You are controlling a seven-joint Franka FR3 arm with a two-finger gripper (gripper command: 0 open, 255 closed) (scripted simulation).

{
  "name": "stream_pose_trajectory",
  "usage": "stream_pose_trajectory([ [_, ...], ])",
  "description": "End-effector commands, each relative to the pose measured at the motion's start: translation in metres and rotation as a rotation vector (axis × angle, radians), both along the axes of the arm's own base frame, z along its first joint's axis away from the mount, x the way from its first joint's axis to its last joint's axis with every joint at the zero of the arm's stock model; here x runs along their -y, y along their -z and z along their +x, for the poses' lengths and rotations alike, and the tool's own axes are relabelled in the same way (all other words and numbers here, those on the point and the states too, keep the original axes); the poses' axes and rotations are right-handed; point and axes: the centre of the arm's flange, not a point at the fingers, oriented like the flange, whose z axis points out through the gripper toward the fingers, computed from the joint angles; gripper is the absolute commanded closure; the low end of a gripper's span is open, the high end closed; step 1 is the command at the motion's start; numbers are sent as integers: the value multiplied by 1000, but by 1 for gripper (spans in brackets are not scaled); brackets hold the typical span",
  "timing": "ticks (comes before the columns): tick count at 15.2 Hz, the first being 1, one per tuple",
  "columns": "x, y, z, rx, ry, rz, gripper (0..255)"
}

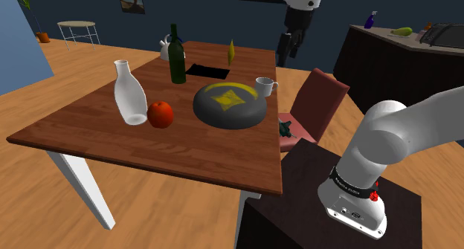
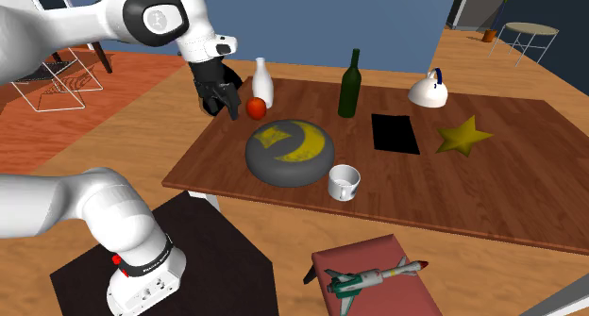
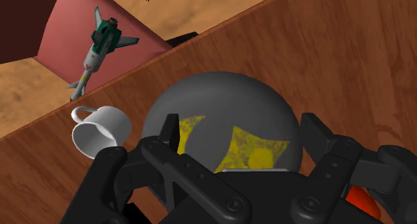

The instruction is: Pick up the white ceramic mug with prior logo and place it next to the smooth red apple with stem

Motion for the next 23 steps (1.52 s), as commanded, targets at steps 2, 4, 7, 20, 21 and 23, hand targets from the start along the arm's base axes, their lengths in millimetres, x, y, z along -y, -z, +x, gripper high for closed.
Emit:
stream_pose_trajectory([
  [2,9,7,8,0,1,2,0],
  [4,26,20,23,1,3,6,0],
  [7,51,41,46,2,6,12,0],
  [20,161,130,146,7,19,38,0],
  [21,169,137,154,7,21,40,0],
  [23,186,152,169,8,23,44,0],
])
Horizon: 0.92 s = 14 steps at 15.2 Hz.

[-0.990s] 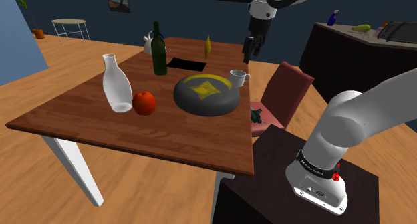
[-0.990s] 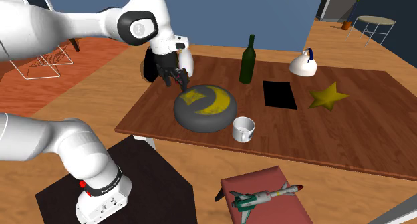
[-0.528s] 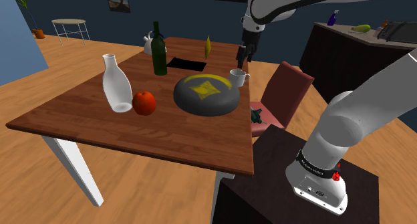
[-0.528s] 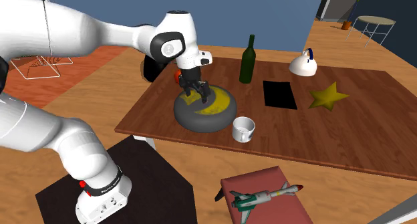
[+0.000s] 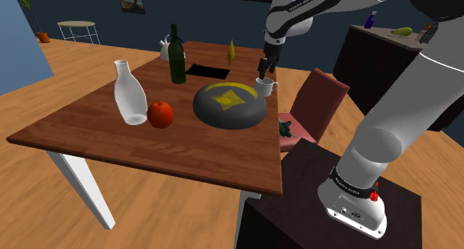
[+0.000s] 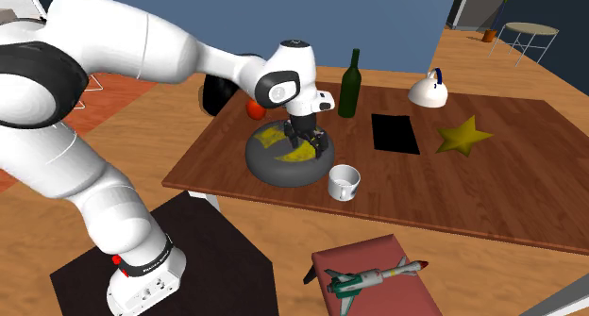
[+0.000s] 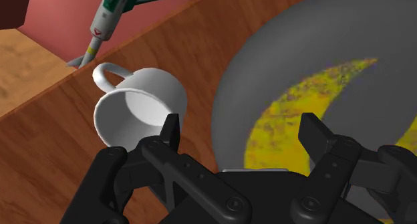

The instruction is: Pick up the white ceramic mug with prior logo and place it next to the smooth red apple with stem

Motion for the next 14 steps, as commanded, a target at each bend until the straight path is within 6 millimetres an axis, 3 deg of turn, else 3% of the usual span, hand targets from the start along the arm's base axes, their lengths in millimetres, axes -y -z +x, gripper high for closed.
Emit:
stream_pose_trajectory([
  [1,14,15,15,1,2,3,0],
  [7,65,57,61,3,8,15,0],
  [14,67,90,64,3,8,16,0],
])
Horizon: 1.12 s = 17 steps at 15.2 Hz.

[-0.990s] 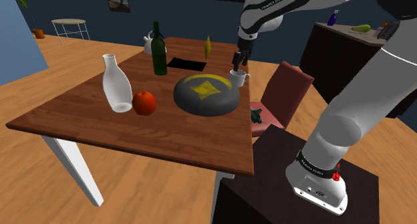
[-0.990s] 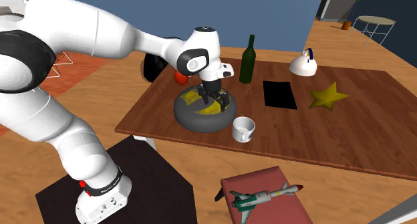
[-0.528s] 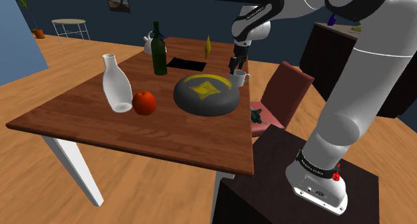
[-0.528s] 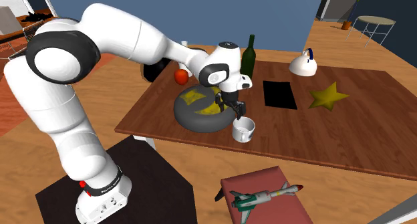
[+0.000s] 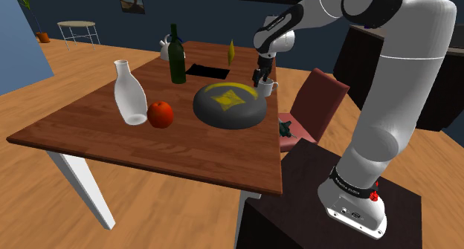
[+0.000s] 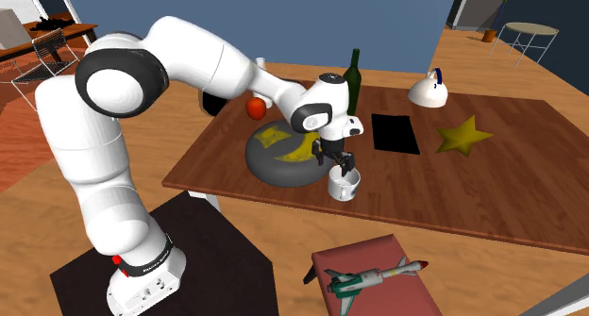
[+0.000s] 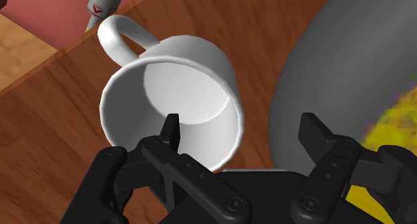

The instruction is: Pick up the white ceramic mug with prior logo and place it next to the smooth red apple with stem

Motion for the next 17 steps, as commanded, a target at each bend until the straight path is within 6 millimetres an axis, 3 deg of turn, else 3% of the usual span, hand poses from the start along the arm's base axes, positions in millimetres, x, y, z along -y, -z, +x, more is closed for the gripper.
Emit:
stream_pose_trajectory([
  [1,1,14,1,0,0,0,0],
  [9,1,14,1,0,0,0,0],
  [10,1,14,1,0,0,0,255],
  [17,1,14,1,0,0,0,255],
])
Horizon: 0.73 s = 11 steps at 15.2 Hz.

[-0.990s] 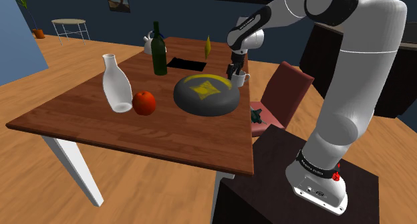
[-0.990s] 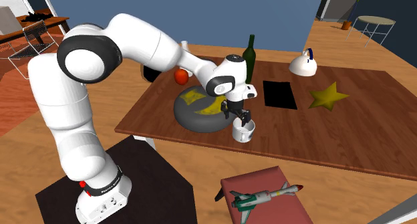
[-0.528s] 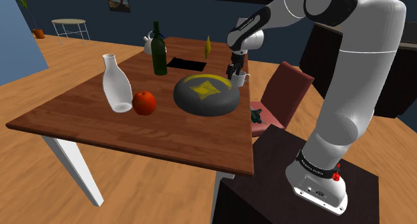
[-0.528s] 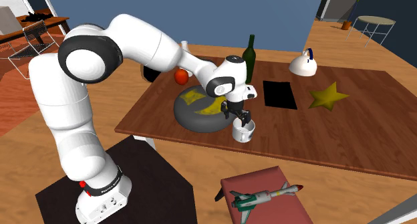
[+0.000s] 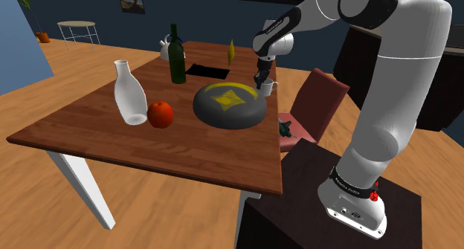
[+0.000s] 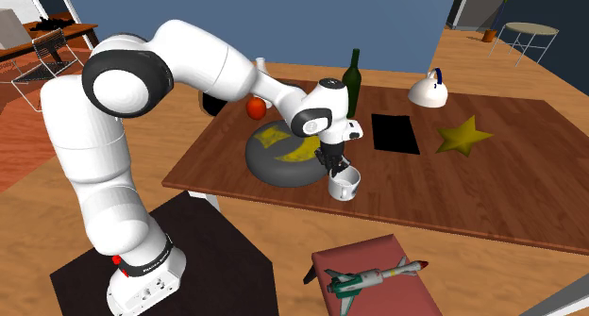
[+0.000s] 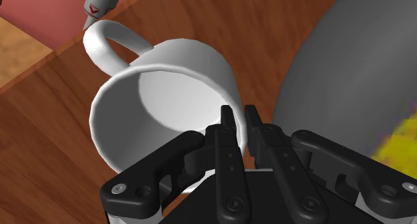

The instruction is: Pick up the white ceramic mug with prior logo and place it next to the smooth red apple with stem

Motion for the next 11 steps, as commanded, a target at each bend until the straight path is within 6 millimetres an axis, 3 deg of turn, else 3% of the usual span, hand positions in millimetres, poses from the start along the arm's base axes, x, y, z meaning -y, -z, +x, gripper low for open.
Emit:
stream_pose_trajectory([
  [1,0,0,0,0,0,0,255],
  [11,0,-48,0,0,0,0,255],
])
